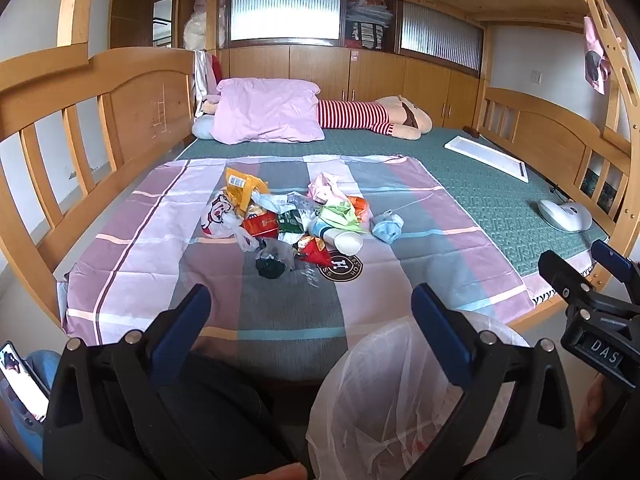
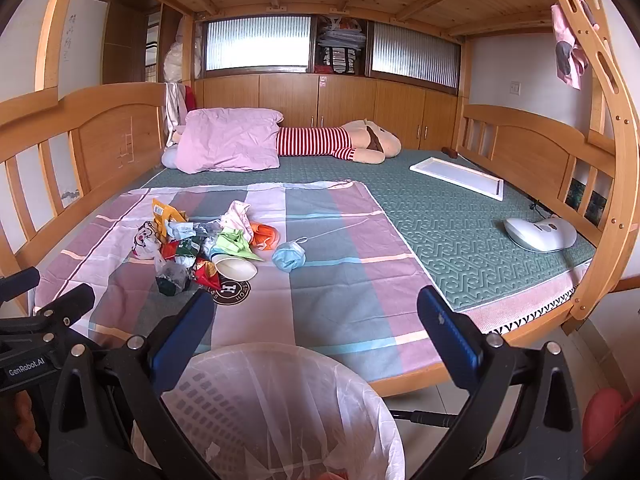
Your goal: Collect trash
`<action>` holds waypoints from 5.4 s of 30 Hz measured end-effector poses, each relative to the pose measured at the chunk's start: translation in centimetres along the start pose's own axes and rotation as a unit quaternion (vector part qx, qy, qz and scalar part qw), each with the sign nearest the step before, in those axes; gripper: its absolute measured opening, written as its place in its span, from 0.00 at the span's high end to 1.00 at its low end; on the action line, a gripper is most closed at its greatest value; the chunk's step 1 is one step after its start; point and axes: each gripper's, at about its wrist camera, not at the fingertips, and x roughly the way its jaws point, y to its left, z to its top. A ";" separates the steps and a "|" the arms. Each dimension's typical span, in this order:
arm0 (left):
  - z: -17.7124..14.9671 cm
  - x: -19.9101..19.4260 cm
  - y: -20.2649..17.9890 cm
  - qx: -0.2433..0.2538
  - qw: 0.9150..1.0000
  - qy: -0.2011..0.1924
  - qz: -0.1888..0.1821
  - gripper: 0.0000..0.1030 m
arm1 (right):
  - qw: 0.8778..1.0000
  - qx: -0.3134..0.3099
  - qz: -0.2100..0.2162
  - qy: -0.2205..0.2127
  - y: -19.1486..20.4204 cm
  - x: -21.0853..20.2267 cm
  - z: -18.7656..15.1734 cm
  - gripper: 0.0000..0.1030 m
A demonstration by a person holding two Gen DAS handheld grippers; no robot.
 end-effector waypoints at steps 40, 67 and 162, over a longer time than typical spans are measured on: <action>-0.3 0.2 0.1 0.001 1.000 0.002 0.000 0.03 | 1.000 0.000 0.000 0.006 0.2 0.4 0.1 0.03; -1.2 0.5 0.0 0.002 1.000 0.016 0.003 0.03 | 1.000 0.000 0.002 0.009 0.0 0.5 -0.3 0.03; -5.6 11.8 -1.2 -0.003 0.893 0.070 -0.444 0.52 | 0.997 0.061 -0.010 -0.054 -4.4 1.4 -1.9 0.03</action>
